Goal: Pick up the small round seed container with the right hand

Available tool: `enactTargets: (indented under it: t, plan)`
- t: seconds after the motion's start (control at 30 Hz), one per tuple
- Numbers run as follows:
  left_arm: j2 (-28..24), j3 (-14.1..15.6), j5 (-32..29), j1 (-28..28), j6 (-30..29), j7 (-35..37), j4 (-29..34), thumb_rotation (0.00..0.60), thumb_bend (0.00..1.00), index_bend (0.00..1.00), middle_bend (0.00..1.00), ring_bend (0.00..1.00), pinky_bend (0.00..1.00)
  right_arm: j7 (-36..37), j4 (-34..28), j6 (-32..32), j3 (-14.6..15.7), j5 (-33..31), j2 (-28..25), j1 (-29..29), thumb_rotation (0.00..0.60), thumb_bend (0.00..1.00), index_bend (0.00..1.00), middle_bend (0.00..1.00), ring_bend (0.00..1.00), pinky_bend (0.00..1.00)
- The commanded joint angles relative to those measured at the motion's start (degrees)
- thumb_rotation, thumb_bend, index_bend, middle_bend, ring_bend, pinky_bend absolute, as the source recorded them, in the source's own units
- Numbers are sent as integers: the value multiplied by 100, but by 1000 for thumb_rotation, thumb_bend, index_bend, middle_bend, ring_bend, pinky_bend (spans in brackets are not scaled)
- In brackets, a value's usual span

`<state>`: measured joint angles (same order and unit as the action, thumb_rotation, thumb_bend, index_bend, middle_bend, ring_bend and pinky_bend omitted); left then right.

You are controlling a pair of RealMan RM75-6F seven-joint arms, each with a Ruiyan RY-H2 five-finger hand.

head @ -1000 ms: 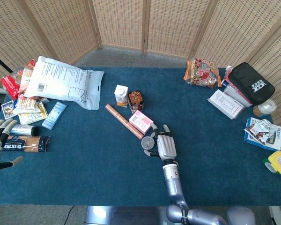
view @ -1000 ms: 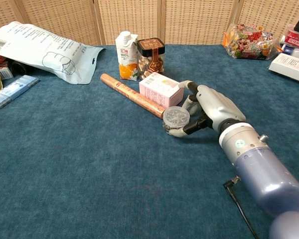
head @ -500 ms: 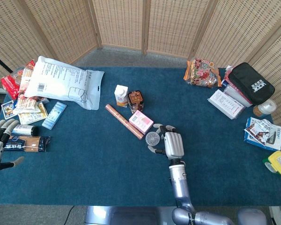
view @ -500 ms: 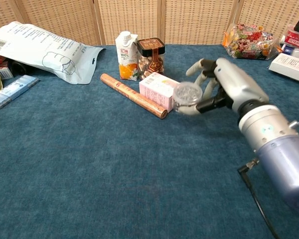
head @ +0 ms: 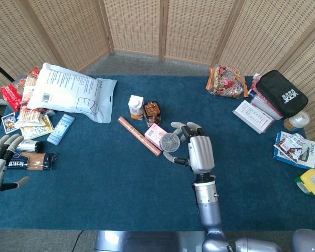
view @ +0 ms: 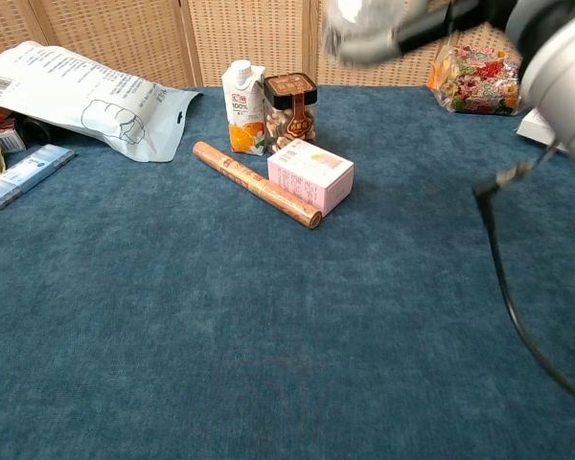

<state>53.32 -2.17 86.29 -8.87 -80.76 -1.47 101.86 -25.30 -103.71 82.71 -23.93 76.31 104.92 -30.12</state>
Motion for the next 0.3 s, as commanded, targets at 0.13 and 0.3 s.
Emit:
enactTargets:
  t: [0.13,0.3]
  plan:
    - [6,15,24,-8,13,-30,19,600,0,0,0,0,0,-841,-969,111,-420,-28,-406,-228,600,0,294,616,536,266]
    - [16,29,33,-15,35,-42,24,600,0,0,0,0,0,-1056,-1164,173,-439,-108,-460,-302,600,0,294,616,535,265]
